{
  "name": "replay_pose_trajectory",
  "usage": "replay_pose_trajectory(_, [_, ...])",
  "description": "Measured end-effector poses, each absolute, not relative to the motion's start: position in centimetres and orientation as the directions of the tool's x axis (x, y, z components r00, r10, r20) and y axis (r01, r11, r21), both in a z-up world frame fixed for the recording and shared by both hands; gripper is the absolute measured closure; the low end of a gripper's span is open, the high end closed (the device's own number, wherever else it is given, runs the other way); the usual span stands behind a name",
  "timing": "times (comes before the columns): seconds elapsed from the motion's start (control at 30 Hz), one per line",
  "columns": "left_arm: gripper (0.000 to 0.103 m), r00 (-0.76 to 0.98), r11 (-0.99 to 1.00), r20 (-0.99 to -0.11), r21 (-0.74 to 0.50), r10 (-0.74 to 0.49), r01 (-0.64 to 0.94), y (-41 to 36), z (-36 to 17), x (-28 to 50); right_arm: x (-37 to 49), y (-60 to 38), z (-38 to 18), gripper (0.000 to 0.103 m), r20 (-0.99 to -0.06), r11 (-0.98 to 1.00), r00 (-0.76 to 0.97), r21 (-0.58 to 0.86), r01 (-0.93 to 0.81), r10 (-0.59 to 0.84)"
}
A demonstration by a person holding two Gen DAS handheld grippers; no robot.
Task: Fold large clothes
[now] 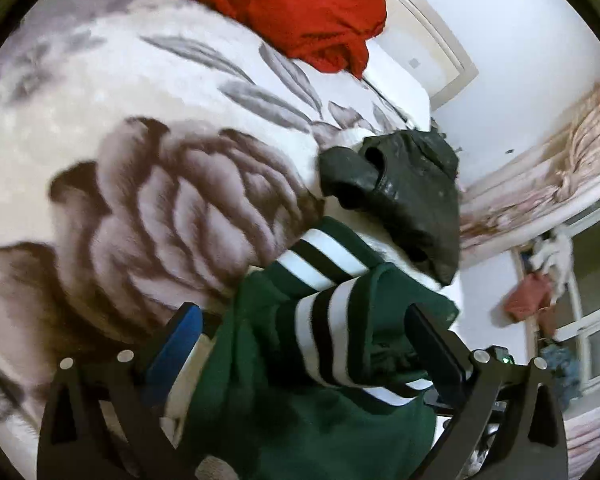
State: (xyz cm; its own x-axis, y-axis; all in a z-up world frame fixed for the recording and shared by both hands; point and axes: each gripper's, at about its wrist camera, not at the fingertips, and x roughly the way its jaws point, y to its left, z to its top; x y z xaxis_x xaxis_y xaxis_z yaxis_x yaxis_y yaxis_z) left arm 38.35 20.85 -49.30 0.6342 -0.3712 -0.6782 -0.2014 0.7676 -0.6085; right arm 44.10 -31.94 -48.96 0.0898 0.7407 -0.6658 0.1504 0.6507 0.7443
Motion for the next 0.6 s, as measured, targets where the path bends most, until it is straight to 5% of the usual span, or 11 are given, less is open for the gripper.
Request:
replay_pose_trajectory(0.1, [0.000, 0.647, 0.801, -0.695, -0.559, -0.314, -0.213, 20.9, -49.1, 37.4, 46.1, -30.4, -52.5, 0.004, -0.583, 0.569, 0.052, 0.806, 0.160, 0.811])
replay_pose_trajectory(0.23, [0.000, 0.634, 0.842, -0.741, -0.473, -0.222, -0.258, 21.7, -49.1, 35.3, 48.8, -27.4, -55.3, 0.001, -0.459, 0.449, 0.015, 0.876, 0.174, 0.888])
replay_pose_trajectory(0.3, [0.000, 0.617, 0.853, -0.765, -0.437, -0.186, -0.285, 22.2, -49.3, 34.3, 49.8, -25.2, -54.9, 0.001, -0.468, 0.464, 0.007, 0.877, 0.126, 0.883])
replay_pose_trajectory(0.37, [0.000, 0.610, 0.854, -0.778, -0.414, -0.151, -0.316, 23.0, -49.5, 33.0, 49.9, -23.8, -54.3, 0.016, -0.492, 0.488, 0.018, 0.868, 0.094, 0.871])
replay_pose_trajectory(0.4, [0.000, 0.610, 0.850, -0.780, -0.410, -0.140, -0.330, 23.4, -49.5, 32.4, 49.8, -23.5, -54.2, 0.042, -0.485, 0.478, 0.035, 0.870, 0.122, 0.874])
replay_pose_trajectory(0.43, [0.000, 0.610, 0.843, -0.782, -0.412, -0.132, -0.346, 24.0, -49.5, 31.5, 49.5, -23.7, -53.9, 0.054, -0.483, 0.466, 0.076, 0.868, 0.171, 0.872])
replay_pose_trajectory(0.6, [0.000, 0.592, 0.809, -0.797, -0.426, -0.122, -0.406, 25.8, -49.1, 27.1, 41.4, -27.4, -52.2, 0.066, -0.345, 0.145, 0.399, 0.880, 0.452, 0.850])
